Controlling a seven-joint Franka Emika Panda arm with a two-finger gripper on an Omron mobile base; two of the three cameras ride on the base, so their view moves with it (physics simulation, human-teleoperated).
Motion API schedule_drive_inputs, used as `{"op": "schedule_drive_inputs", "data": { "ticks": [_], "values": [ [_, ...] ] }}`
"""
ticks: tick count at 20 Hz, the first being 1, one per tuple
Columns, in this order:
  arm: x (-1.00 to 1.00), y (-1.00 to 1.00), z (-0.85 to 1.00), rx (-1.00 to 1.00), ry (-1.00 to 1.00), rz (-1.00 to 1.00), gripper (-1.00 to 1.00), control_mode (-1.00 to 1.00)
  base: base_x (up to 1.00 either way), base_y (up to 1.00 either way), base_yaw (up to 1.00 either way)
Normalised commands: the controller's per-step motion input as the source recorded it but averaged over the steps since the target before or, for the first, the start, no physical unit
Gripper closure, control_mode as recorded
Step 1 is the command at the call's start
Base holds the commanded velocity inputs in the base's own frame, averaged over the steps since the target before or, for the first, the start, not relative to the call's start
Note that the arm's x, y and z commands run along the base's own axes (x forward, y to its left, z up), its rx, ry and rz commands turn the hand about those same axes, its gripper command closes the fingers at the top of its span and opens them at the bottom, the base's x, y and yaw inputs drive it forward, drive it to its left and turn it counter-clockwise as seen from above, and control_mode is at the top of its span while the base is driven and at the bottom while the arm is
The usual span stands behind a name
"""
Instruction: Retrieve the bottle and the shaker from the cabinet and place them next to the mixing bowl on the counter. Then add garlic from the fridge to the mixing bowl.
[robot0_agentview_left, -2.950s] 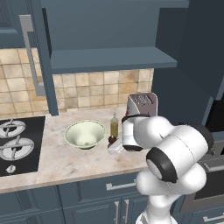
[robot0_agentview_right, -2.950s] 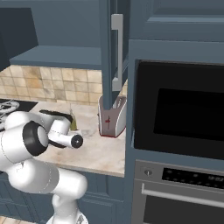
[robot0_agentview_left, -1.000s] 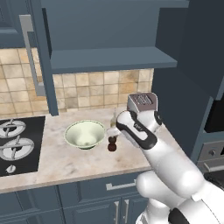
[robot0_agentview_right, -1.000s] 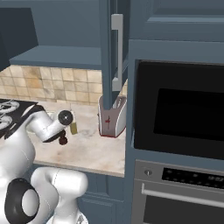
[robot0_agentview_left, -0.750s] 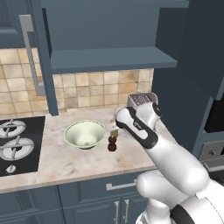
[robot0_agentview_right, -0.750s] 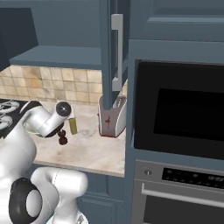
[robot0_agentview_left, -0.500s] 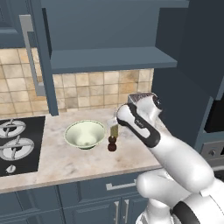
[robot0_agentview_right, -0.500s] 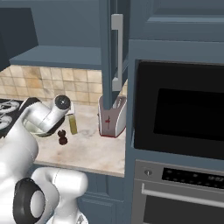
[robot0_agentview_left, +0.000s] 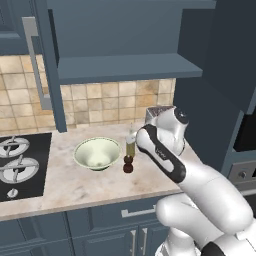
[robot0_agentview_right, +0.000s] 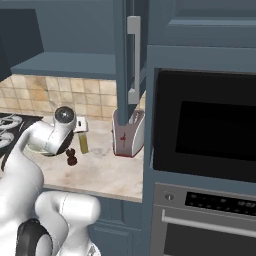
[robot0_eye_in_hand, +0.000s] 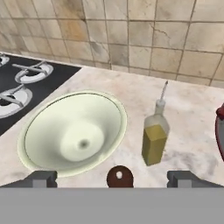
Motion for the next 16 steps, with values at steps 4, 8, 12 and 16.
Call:
{"op": "schedule_drive_inputs", "data": {
  "ticks": [4,8,12,16],
  "values": [
    [0.0,-0.07,0.05,-0.16,0.08,-0.27,-1.0,-1.0,0.0,0.0,0.0],
    [-0.01,-0.22,0.18,-0.13,0.08,-0.29,-1.0,-1.0,0.0,0.0,0.0],
    [-0.05,-0.34,0.36,-0.05,0.07,-0.22,-1.0,-1.0,0.0,0.0,0.0],
    [-0.11,-0.25,0.52,0.0,0.0,-0.06,-1.0,-1.0,0.0,0.0,0.0]
  ]
}}
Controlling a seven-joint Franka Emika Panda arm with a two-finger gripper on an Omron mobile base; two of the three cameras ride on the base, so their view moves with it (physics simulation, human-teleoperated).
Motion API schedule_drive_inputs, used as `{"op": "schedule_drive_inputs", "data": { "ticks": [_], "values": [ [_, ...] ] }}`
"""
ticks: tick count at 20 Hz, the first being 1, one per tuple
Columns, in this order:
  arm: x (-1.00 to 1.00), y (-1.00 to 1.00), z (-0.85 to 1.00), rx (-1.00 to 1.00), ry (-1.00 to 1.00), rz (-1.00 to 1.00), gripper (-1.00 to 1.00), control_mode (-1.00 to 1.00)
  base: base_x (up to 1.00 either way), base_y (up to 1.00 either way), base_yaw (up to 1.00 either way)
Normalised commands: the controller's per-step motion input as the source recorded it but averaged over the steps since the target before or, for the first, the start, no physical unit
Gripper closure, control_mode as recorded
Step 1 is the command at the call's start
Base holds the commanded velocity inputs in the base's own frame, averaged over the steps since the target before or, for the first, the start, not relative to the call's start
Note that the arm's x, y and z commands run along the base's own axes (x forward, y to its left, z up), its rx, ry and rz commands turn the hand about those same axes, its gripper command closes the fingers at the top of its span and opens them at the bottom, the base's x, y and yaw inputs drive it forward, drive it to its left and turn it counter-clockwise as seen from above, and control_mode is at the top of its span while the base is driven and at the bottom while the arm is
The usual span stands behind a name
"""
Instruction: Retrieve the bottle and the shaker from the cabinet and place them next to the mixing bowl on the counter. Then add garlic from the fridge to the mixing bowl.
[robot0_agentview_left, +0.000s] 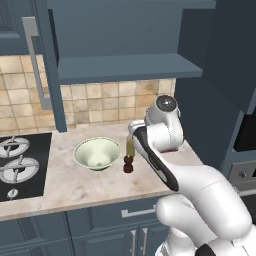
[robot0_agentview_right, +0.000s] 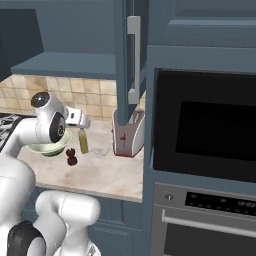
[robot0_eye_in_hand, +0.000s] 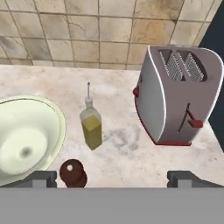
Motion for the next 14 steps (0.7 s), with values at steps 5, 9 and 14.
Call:
{"op": "schedule_drive_inputs", "data": {
  "ticks": [5,9,14],
  "values": [
    [-0.54,-0.24,0.46,0.01,-0.02,0.0,-1.0,-1.0,0.0,0.0,0.0],
    [-0.82,-0.11,0.52,0.0,-0.04,0.0,-1.0,-1.0,0.0,0.0,0.0],
    [-0.82,-0.11,0.42,0.0,-0.01,0.0,-1.0,-1.0,0.0,0.0,0.0]
  ]
}}
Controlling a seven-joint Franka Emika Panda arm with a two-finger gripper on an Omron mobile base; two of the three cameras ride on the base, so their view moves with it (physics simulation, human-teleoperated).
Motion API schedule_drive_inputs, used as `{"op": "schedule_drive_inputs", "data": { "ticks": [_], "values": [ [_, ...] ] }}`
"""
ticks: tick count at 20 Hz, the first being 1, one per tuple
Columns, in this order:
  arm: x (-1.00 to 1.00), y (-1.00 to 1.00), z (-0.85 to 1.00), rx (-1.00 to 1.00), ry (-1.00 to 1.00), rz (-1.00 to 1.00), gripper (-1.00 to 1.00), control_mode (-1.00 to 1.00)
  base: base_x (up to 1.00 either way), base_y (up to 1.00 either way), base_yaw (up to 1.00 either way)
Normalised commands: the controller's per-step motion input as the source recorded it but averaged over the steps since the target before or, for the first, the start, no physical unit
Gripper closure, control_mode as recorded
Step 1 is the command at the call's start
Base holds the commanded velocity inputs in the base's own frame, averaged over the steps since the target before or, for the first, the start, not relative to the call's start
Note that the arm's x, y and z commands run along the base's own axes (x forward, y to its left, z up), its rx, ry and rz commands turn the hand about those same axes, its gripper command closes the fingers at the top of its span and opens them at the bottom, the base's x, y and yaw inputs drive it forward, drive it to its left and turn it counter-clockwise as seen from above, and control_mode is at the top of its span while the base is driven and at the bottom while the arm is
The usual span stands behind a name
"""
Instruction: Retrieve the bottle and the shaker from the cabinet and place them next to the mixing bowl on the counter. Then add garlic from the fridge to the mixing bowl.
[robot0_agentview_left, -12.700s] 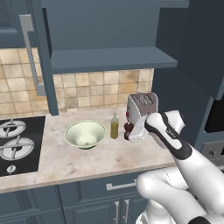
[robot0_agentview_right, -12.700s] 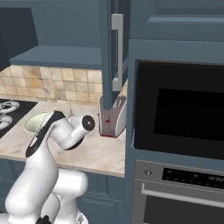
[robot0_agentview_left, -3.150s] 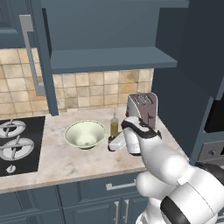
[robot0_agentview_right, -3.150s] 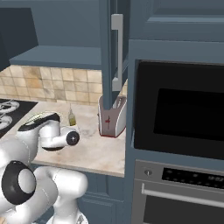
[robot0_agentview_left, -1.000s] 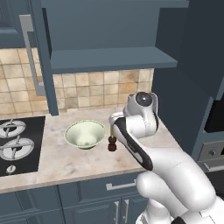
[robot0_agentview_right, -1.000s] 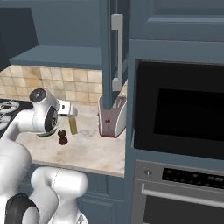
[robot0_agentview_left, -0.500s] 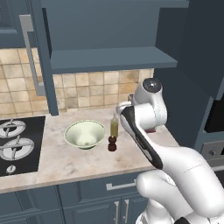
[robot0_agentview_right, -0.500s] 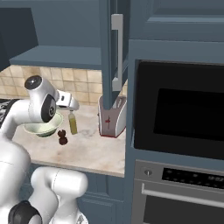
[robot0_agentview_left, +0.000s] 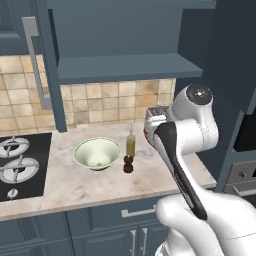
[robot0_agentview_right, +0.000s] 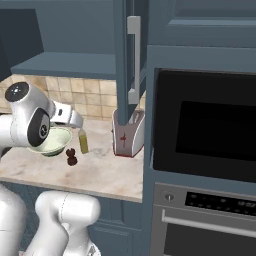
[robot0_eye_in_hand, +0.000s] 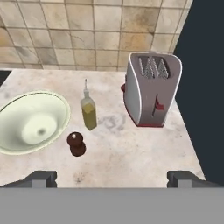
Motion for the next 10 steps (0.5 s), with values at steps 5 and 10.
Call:
{"op": "schedule_drive_inputs", "data": {
  "ticks": [5,10],
  "values": [
    [-0.75,-0.26,0.37,0.0,0.0,0.0,-1.0,-1.0,0.0,0.0,0.0],
    [-0.32,-0.3,0.22,0.0,0.0,-0.03,-1.0,-1.0,0.0,0.0,0.0]
  ]
}}
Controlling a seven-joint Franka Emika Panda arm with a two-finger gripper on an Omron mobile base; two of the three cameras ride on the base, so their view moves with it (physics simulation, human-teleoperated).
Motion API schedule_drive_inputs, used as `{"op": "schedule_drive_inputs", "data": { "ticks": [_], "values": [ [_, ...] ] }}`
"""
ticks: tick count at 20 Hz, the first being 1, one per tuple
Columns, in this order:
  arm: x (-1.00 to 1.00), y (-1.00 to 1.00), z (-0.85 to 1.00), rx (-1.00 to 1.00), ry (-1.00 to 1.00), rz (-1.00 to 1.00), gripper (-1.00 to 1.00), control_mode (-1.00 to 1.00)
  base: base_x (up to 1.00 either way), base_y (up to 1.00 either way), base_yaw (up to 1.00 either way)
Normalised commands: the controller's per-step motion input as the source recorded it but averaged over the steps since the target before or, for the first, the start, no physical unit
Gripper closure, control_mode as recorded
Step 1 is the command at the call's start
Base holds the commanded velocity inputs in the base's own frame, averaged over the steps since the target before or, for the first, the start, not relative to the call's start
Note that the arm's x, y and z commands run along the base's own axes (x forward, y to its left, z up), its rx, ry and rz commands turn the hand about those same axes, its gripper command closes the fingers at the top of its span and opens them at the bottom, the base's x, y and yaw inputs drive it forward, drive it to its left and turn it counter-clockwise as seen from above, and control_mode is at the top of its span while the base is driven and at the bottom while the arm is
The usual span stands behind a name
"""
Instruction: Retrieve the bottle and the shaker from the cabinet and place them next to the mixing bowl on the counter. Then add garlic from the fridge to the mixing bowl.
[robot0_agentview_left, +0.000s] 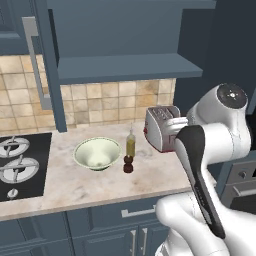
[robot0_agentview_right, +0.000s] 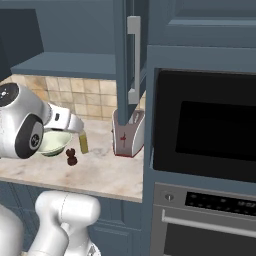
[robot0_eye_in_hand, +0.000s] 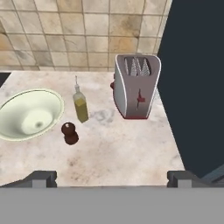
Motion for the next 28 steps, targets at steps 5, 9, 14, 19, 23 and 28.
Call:
{"op": "schedule_drive_inputs", "data": {
  "ticks": [5,9,14,19,23,28],
  "values": [
    [-0.16,-0.03,0.05,0.0,0.0,-0.01,-1.0,-1.0,0.0,0.0,0.0],
    [0.0,0.0,0.0,0.0,0.0,0.0,-1.0,-1.0,0.0,0.0,0.0],
    [0.0,0.0,0.0,0.0,0.0,0.0,-1.0,-1.0,0.0,0.0,0.0],
    [0.0,0.0,0.0,0.0,0.0,0.0,-1.0,1.0,-0.19,0.0,0.0],
    [0.0,0.0,0.0,0.0,0.0,0.0,-1.0,1.0,-0.86,0.27,0.0],
    [0.0,0.0,0.0,0.0,0.0,0.0,-1.0,1.0,-1.0,0.4,0.0]
  ]
}}
